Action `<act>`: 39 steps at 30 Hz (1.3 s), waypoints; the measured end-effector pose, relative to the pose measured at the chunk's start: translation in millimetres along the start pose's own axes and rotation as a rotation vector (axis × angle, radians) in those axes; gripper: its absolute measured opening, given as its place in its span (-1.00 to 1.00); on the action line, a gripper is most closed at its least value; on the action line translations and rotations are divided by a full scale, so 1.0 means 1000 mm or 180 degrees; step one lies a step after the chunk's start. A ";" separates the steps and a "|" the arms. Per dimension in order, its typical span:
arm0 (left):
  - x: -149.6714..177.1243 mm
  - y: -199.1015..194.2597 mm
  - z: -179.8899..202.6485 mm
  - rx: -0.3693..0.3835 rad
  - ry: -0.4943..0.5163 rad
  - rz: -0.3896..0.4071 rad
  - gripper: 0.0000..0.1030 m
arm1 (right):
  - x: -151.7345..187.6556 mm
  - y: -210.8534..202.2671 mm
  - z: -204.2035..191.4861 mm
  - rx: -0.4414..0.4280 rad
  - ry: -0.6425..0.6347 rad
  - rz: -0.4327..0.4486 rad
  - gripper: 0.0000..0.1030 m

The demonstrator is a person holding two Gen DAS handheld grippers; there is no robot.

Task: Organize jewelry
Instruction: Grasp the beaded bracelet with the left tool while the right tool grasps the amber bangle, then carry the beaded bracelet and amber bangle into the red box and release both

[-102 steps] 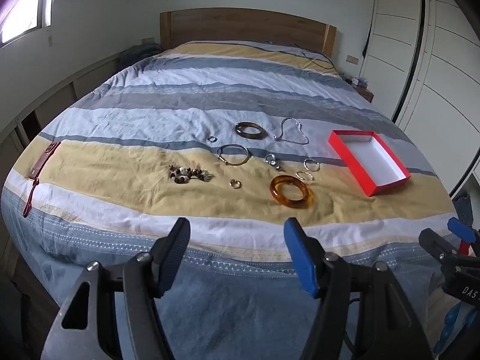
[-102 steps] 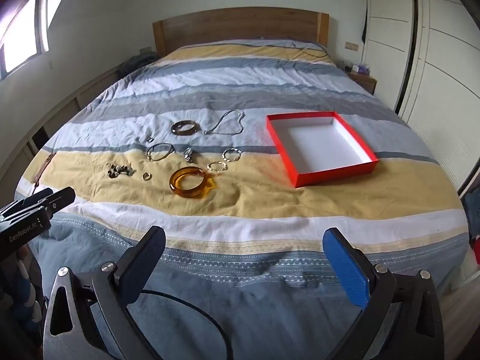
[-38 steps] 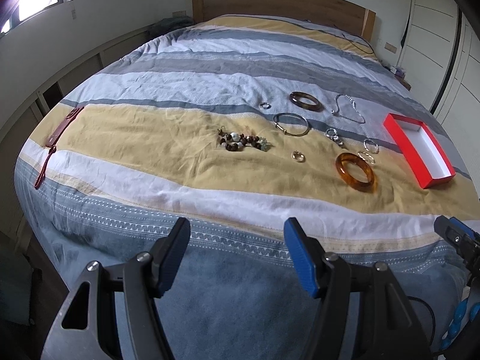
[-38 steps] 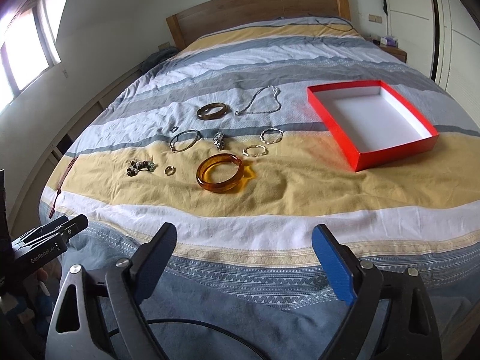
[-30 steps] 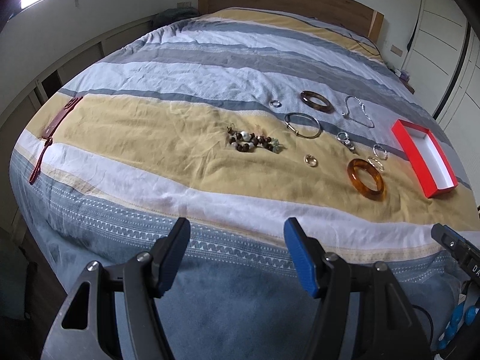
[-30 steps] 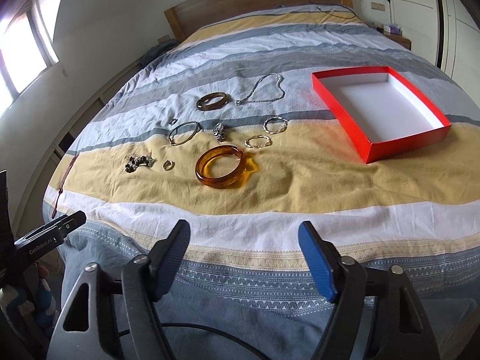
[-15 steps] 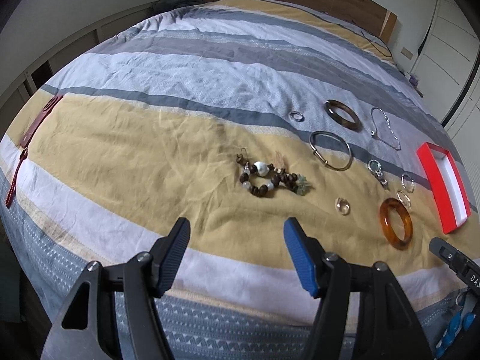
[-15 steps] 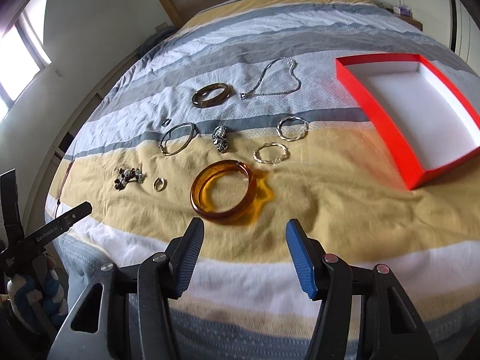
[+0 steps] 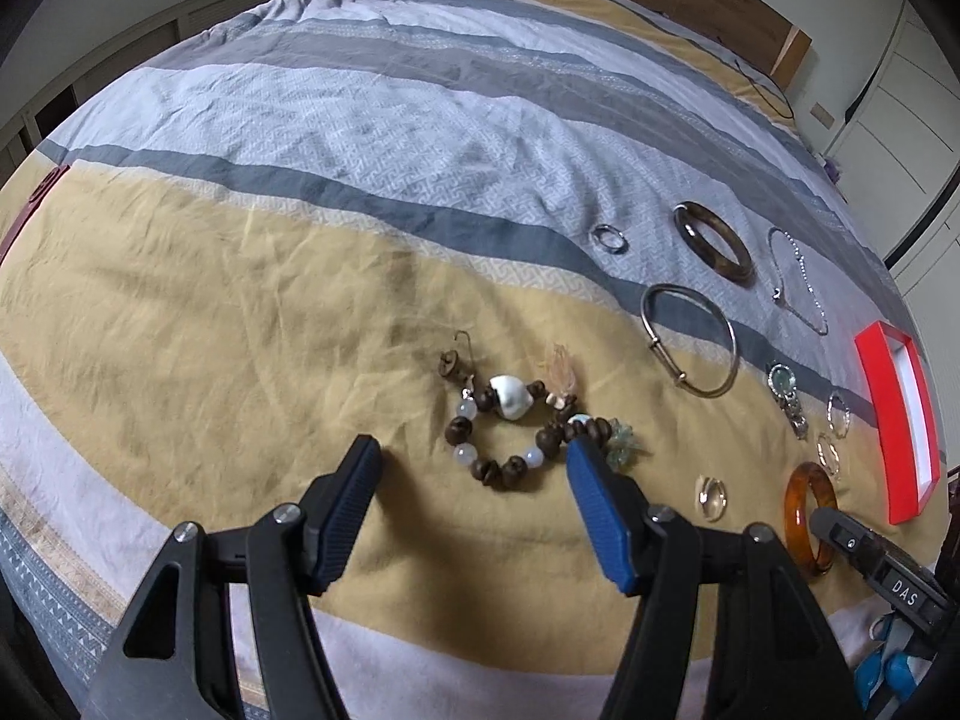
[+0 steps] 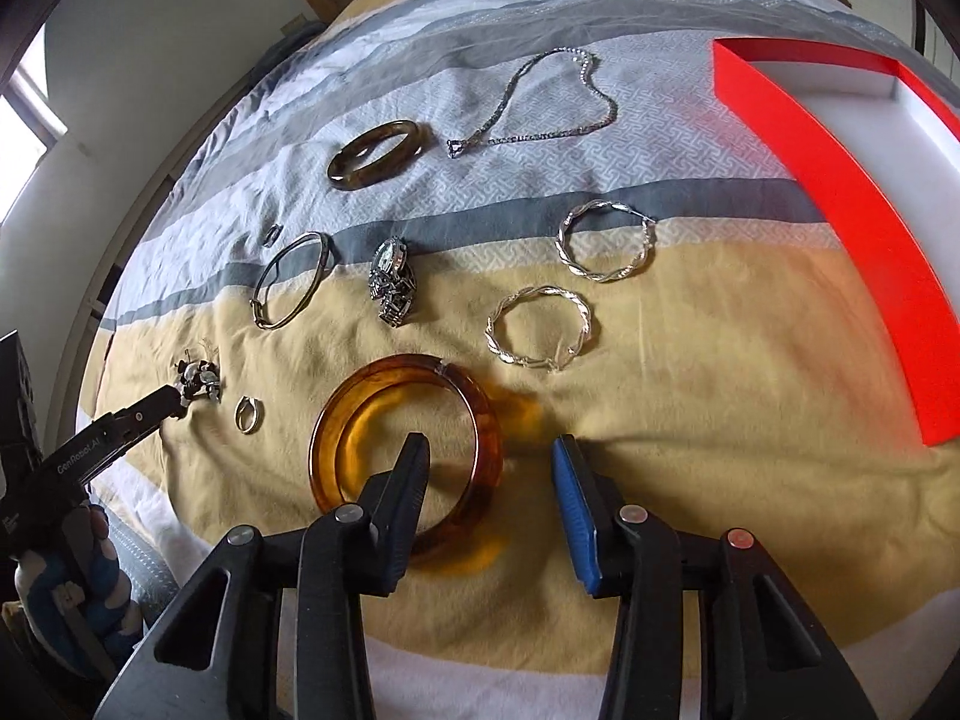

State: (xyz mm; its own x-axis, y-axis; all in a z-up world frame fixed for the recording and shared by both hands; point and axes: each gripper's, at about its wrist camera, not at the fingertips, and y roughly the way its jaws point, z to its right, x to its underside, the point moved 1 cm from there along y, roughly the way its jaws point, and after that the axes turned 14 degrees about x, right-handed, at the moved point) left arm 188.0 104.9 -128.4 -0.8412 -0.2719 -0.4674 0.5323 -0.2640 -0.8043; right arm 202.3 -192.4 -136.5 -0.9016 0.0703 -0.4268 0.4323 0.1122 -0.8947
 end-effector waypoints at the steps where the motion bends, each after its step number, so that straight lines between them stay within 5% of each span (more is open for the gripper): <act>1: 0.000 0.003 -0.001 0.0008 -0.0015 -0.0021 0.21 | -0.001 0.002 -0.001 0.0005 -0.0019 -0.0003 -0.16; 9: -0.003 0.021 -0.006 -0.0020 -0.0043 -0.0087 0.20 | -0.001 0.013 -0.008 0.0068 -0.0146 0.0008 -0.16; 15: -0.011 0.017 -0.014 0.0194 -0.0212 -0.0023 0.20 | -0.003 0.017 -0.012 0.0094 -0.0216 0.0032 -0.15; 24: -0.024 0.037 0.003 -0.0063 -0.0007 -0.0077 0.18 | -0.003 0.019 -0.013 0.0098 -0.0251 0.0079 -0.14; 26: -0.025 0.041 0.013 -0.0103 0.0090 -0.0094 0.08 | -0.003 0.020 -0.015 0.0126 -0.0288 0.0096 -0.14; 31: -0.026 0.051 0.034 -0.0083 0.0281 -0.0138 -0.67 | -0.003 0.021 -0.016 0.0133 -0.0315 0.0136 -0.18; 36: -0.024 0.048 0.037 -0.0006 0.0256 -0.0122 -0.70 | -0.004 0.021 -0.003 0.0069 -0.0229 0.0141 -0.74; 39: -0.021 0.039 0.035 0.0026 0.0220 -0.0114 -0.70 | -0.002 0.018 0.004 -0.0033 -0.0218 0.0124 -0.76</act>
State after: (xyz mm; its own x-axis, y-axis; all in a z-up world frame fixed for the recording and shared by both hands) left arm 229.4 68.1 -137.4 -0.8641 -0.1977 -0.4629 0.5023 -0.2800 -0.8181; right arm 212.4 -194.1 -152.4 -0.8828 0.0069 -0.4697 0.4670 0.1211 -0.8759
